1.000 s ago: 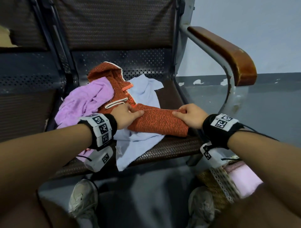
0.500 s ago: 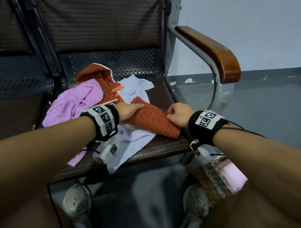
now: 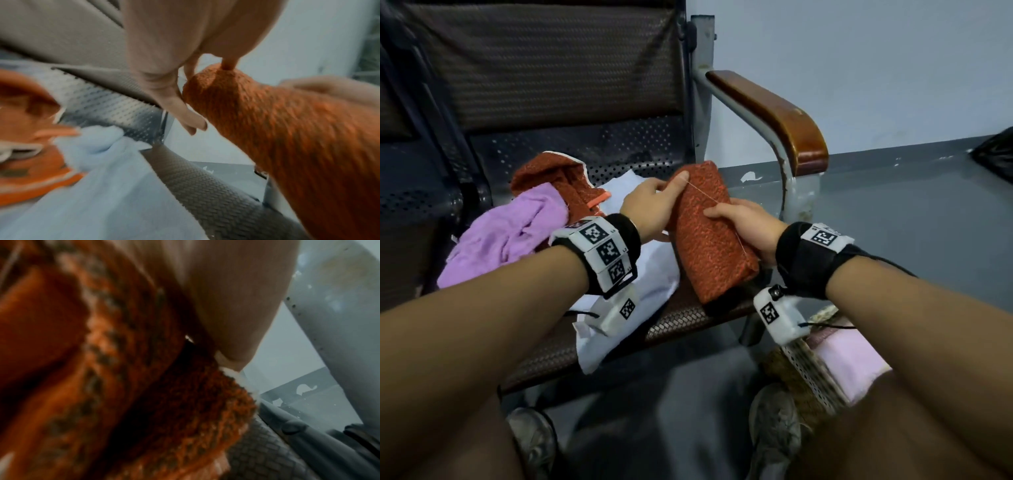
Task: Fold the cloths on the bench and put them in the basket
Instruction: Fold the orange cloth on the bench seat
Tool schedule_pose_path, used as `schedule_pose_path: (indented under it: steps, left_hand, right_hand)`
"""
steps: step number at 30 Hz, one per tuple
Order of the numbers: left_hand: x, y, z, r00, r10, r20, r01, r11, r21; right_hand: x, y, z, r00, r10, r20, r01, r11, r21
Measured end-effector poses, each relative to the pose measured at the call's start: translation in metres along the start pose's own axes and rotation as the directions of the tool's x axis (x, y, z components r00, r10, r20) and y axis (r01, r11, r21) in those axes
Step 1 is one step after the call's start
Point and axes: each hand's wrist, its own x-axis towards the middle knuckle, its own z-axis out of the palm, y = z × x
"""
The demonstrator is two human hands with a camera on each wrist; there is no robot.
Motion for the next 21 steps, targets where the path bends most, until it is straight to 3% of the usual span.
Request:
schedule_pose_path:
  steps: [2,4,7,9,11,13,16,21]
  left_hand:
    - [-0.003,0.006,0.012,0.999,0.031,-0.025,-0.030,0.999,0.010]
    - [-0.008,0.012,0.026,0.996,0.083,0.015,-0.083,0.997,0.002]
    - [-0.015,0.015,0.037,0.966,0.119,0.229,-0.084,0.984,-0.157]
    - [-0.021,0.017,0.036,0.899,0.111,0.424,-0.037,0.983,-0.179]
    - [-0.025,0.022,0.037,0.845,0.096,0.526,-0.006,0.986,-0.169]
    - [-0.035,0.028,0.046,0.830,0.074,0.553,0.045,0.979,-0.199]
    - [-0.053,0.034,0.072,0.798,0.134,0.587,0.035,0.963,-0.268]
    - [-0.075,0.041,0.133,0.783,0.118,0.611,0.023,0.975,-0.219]
  right_hand:
    - [-0.010,-0.002,-0.004,0.999,0.002,0.037,-0.006,0.994,0.108]
    - [-0.017,-0.002,-0.012,1.000,0.021,-0.013,-0.020,0.992,0.122]
    - [-0.026,0.000,-0.030,0.980,0.004,-0.197,0.001,1.000,0.024]
    - [-0.033,-0.001,-0.040,0.961,-0.039,-0.274,0.047,0.999,0.021]
    - [-0.042,-0.004,-0.043,0.952,-0.095,-0.291,0.103,0.995,0.011]
    - [-0.052,-0.010,-0.043,0.945,-0.168,-0.281,0.172,0.985,-0.010]
    - [-0.069,-0.022,-0.052,0.912,-0.210,-0.353,0.256,0.963,0.086]
    - [-0.106,-0.019,-0.108,0.786,-0.090,-0.612,0.276,0.937,0.217]
